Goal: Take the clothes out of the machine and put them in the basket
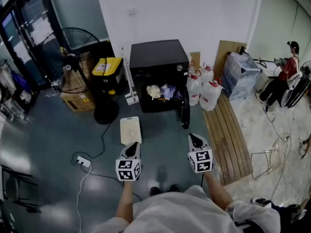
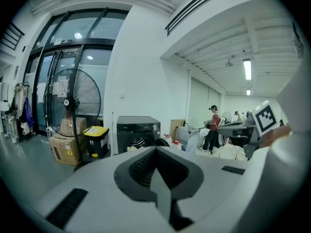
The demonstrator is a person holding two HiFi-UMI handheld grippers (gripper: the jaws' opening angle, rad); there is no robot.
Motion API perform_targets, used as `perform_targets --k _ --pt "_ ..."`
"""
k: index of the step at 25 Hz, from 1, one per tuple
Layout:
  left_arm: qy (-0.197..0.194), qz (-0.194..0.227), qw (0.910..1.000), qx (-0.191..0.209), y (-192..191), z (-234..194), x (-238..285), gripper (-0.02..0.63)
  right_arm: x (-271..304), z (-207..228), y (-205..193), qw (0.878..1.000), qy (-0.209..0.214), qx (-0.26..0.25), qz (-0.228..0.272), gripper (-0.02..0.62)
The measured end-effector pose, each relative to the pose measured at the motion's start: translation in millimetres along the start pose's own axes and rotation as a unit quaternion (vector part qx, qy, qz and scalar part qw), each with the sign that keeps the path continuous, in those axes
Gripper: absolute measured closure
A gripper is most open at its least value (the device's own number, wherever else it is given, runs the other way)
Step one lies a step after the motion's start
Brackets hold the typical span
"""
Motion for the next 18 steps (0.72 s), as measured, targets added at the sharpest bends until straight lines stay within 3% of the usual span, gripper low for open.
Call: perform_targets --k 18 --pt "0.013 0.001 0.9999 -0.002 8.9 35.4 20.7 0.588 3.2 37.7 -12.2 1.0 0.011 -0.003 0.002 0.571"
Point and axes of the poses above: the fingertips, and each gripper's own axes: x forward along the fingers, z to its right, y out of its top, the point moved 8 cm from there along -x, backward along the fingers, and after that the axes turned 14 degrees about -z, right-handed, at the moved point
